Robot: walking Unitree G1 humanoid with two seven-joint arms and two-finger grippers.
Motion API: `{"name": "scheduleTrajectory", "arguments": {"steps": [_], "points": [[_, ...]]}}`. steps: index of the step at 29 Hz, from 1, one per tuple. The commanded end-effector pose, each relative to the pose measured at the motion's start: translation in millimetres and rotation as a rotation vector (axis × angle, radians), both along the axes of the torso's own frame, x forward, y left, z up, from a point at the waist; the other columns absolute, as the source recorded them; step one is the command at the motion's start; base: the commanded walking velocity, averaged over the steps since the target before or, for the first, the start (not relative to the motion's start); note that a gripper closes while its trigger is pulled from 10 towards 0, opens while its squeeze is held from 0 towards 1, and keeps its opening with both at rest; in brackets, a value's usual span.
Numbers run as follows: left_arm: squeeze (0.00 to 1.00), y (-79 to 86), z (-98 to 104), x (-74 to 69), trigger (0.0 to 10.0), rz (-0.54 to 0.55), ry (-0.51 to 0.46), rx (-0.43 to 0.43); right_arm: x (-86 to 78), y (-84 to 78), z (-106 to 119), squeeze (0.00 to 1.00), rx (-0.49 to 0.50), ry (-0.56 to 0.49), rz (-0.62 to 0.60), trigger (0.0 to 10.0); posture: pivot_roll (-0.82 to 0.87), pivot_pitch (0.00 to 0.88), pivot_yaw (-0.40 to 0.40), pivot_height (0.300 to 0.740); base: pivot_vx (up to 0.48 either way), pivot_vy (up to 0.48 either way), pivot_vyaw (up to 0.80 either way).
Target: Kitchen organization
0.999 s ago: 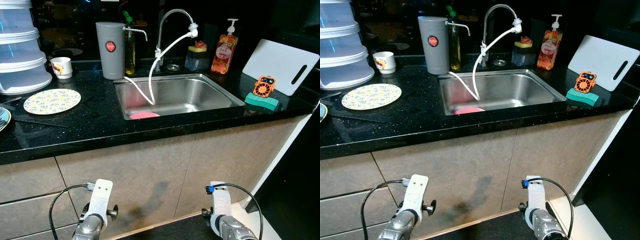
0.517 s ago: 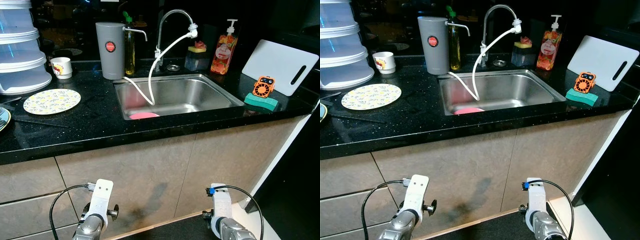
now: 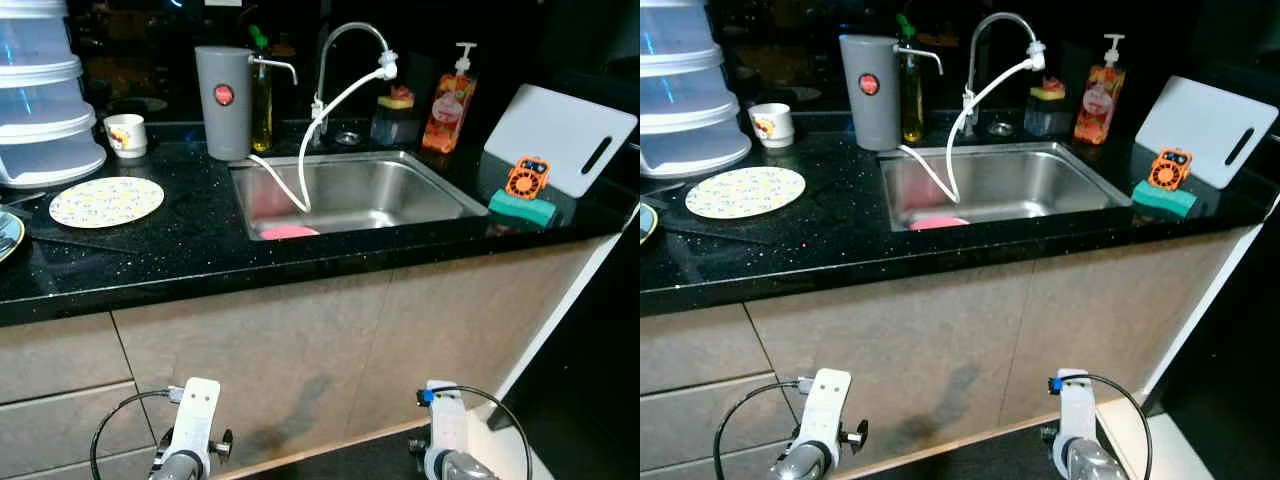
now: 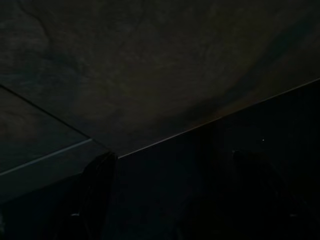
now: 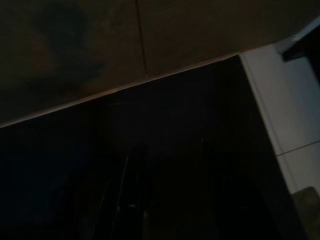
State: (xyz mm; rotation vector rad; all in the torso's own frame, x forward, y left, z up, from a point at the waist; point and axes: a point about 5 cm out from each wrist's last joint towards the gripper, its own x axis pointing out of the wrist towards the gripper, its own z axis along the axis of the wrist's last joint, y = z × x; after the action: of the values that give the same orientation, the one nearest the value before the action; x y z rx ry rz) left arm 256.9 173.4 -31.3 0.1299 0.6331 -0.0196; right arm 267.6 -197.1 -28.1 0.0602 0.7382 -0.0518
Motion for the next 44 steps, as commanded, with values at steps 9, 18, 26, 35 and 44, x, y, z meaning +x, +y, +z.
{"name": "scheduleTrajectory", "arguments": {"steps": [9, 18, 26, 35, 44], "points": [[0.00, 6.2, 10, 13.4, 10.0, 0.027, -0.034, -0.005, 13.3, 9.7, 10, 0.00, 0.010, -0.047, 0.005, 10.0, -0.10, 0.000, -0.029, 0.740, 0.000, 0.000, 0.00], [0.00, 6.0, 8, 6.5, 10.0, 0.051, -0.056, 0.015, -14.5, -8.1, -10, 0.00, 0.039, 0.018, -0.081, 10.0, -0.02, 0.000, -0.086, 0.740, 0.000, 0.000, 0.00], [0.00, 5.1, 12, 13.4, 10.0, 0.066, -0.057, -0.043, -10.5, -4.7, -7, 0.00, 0.035, -0.020, -0.087, 10.0, -0.10, 0.000, -0.018, 0.740, 0.000, 0.000, 0.00], [0.00, -2.8, 22, 26.6, 10.0, 0.058, -0.078, -0.057, 3.9, 4.0, 5, 0.00, 0.045, -0.088, -0.093, 10.0, -0.10, 0.000, -0.015, 0.740, 0.000, 0.000, 0.00], [0.00, 5.4, 24, 28.8, 10.0, 0.106, -0.077, -0.075, 10.5, 2.6, 10, 0.00, 0.044, -0.094, -0.098, 10.0, -0.09, 0.000, -0.022, 0.740, 0.000, 0.000, 0.00]]}}
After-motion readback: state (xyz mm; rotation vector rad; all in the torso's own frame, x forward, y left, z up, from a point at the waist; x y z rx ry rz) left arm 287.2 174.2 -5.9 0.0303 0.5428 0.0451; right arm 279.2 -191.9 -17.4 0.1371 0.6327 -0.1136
